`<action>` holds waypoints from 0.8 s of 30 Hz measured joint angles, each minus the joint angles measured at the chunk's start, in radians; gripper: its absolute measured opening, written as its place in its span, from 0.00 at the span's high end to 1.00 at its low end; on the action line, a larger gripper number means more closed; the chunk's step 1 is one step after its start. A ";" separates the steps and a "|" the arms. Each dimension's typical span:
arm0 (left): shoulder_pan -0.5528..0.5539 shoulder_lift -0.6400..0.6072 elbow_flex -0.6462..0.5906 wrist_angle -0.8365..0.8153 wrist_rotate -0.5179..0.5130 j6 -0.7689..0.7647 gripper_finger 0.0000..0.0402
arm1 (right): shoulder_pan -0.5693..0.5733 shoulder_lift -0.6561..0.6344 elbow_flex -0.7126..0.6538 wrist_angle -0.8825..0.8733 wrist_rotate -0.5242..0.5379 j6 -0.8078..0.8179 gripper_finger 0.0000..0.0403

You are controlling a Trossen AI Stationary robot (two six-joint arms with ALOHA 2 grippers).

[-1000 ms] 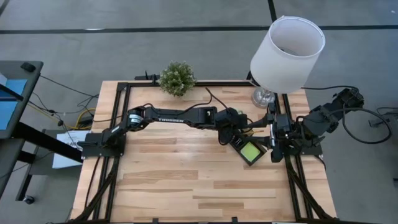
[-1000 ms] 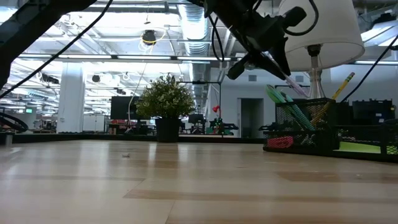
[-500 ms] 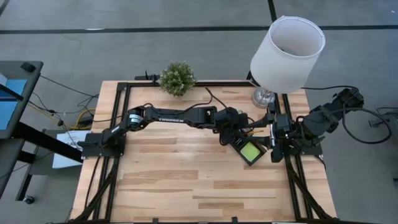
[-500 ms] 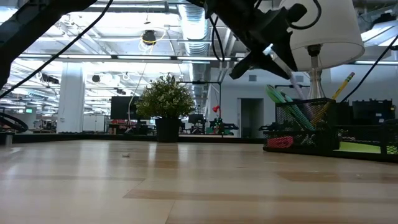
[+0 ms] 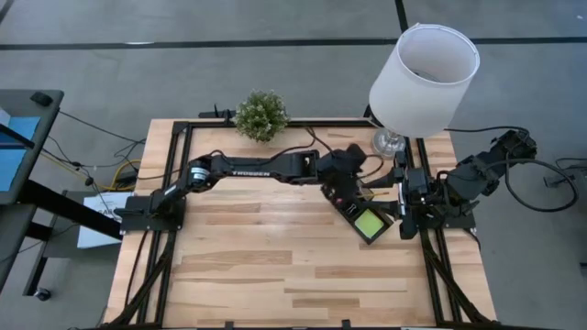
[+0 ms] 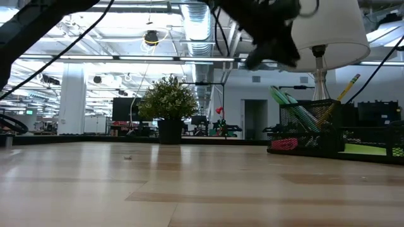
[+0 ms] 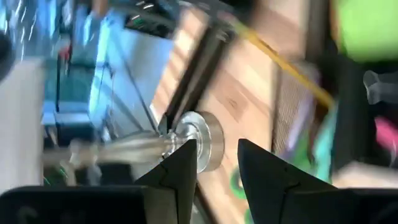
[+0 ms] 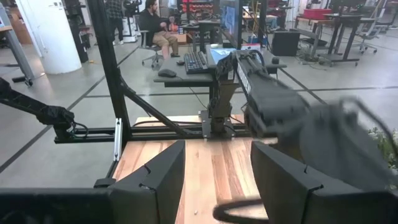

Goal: Pick and place office supplies into organizer
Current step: Return to Home Position

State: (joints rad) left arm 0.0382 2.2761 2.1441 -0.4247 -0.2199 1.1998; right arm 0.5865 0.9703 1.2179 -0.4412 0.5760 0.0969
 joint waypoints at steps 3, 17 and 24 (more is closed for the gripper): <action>-0.011 0.000 0.105 -0.117 0.021 -0.262 0.73 | 0.000 0.000 0.000 0.000 0.000 0.000 0.57; -0.025 -0.425 0.146 -0.849 0.083 -0.777 0.73 | -0.019 0.000 0.000 -0.014 0.002 -0.232 0.57; -0.066 -0.779 0.147 -1.018 -0.071 -1.032 0.73 | -0.073 0.000 0.000 -0.016 -0.001 -0.239 0.57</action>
State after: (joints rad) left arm -0.0280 1.4968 2.2910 -1.4431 -0.2907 0.1674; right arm 0.5136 0.9707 1.2179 -0.4567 0.5746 -0.1420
